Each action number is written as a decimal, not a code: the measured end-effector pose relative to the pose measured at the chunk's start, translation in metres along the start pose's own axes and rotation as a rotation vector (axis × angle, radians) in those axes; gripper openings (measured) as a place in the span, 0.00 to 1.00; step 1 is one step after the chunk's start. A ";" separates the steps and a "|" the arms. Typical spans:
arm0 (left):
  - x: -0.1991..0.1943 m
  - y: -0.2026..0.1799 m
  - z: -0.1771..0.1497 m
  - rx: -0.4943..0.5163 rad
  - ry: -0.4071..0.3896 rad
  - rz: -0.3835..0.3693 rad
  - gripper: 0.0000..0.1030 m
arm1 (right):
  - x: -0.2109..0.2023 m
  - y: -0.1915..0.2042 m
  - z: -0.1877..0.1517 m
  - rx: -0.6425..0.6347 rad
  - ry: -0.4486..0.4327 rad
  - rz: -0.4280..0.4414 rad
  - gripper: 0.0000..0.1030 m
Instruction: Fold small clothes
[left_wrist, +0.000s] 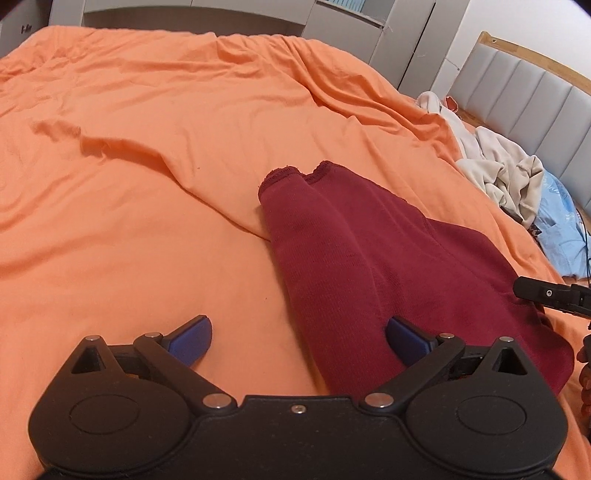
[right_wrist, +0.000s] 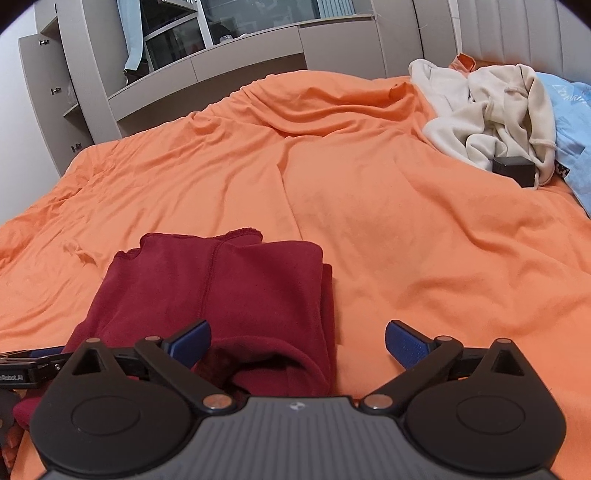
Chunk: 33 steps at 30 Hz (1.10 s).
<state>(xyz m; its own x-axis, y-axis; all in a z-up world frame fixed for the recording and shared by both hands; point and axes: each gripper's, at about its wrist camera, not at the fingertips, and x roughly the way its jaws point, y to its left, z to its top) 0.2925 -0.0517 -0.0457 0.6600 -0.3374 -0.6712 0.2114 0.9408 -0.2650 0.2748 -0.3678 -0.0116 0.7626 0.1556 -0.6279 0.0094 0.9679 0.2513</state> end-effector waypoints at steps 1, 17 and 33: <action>-0.001 -0.001 -0.001 0.004 -0.005 0.005 0.99 | -0.001 0.000 0.000 -0.006 0.009 0.018 1.00; -0.002 0.003 0.000 -0.019 -0.007 -0.012 0.99 | -0.008 0.020 -0.018 -0.220 0.173 0.077 1.00; -0.002 0.006 0.000 -0.034 -0.006 -0.025 0.99 | 0.008 -0.041 0.018 0.162 0.030 0.150 1.00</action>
<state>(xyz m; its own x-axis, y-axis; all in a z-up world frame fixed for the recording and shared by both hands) 0.2925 -0.0458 -0.0463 0.6595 -0.3601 -0.6598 0.2032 0.9305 -0.3048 0.2916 -0.4094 -0.0135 0.7437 0.3032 -0.5957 0.0033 0.8895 0.4569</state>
